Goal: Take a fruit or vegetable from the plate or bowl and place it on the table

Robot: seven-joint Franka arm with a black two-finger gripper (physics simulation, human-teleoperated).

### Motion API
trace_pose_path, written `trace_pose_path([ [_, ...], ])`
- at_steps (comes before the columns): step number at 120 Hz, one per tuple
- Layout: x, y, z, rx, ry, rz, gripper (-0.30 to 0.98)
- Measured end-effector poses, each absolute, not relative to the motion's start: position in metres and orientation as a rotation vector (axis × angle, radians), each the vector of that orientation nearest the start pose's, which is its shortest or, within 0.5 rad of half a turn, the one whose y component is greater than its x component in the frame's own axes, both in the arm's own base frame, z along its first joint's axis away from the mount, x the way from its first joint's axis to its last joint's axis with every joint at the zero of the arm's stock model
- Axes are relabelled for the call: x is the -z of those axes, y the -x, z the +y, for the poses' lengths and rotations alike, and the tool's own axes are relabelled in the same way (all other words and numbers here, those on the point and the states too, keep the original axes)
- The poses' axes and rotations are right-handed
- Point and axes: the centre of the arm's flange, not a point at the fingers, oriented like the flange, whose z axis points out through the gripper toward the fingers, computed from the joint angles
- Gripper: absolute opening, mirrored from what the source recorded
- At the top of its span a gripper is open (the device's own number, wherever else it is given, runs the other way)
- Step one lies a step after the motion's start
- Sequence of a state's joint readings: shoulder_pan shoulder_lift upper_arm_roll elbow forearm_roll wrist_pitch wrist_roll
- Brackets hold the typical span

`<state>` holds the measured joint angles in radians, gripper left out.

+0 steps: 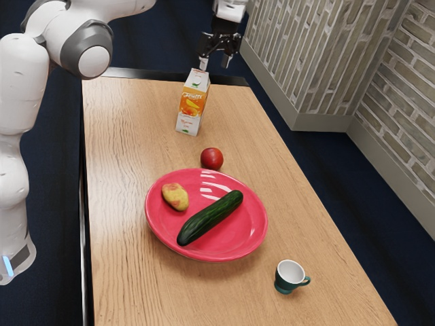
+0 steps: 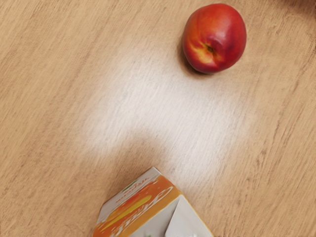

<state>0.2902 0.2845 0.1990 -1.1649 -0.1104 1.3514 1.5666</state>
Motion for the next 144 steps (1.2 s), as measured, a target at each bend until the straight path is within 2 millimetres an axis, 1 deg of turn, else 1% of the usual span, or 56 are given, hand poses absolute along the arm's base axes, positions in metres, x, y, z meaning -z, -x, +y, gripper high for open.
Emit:
trace_pose_path([
  [27,-0.629,-0.557,0.26,0.001,2.737,1.751,0.68],
  [34,-0.63,-0.558,0.258,-0.001,2.726,1.765,0.68],
  [37,-0.634,-0.558,0.257,0.0,2.716,1.764,0.68],
  [41,-0.65,-0.554,0.252,0.012,2.685,1.757,0.68],
  [44,-0.671,-0.549,0.24,0.025,2.639,1.759,0.68],
  [47,-0.692,-0.544,0.223,0.04,2.586,1.773,0.68],
  [51,-0.72,-0.536,0.193,0.07,2.506,1.806,0.68],
  [54,-0.735,-0.534,0.167,0.087,2.446,1.847,0.68],
  [58,-0.746,-0.536,0.133,0.099,2.375,1.909,0.68],
  [62,-0.751,-0.538,0.102,0.105,2.315,1.967,0.68],
  [65,-0.754,-0.539,0.084,0.107,2.279,2.003,0.68],
  [68,-0.755,-0.541,0.071,0.106,2.253,2.028,0.68],
  [71,-0.755,-0.541,0.063,0.103,2.239,2.043,0.68],
  [75,-0.752,-0.543,0.06,0.098,2.236,2.051,0.68],
  [89,-0.741,-0.546,0.068,0.071,2.267,2.044,0.68],
  [102,-0.72,-0.562,0.068,0.043,2.291,2.058,0.68],
  [111,-0.704,-0.574,0.072,0.026,2.311,2.058,0.68],
  [125,-0.691,-0.581,0.073,0.038,2.332,2.071,0.68],
  [129,-0.685,-0.581,0.072,0.033,2.342,2.081,0.68],
  [135,-0.675,-0.574,0.07,0.029,2.359,2.099,0.68],
  [144,-0.66,-0.551,0.07,0.034,2.388,2.123,0.68],
])
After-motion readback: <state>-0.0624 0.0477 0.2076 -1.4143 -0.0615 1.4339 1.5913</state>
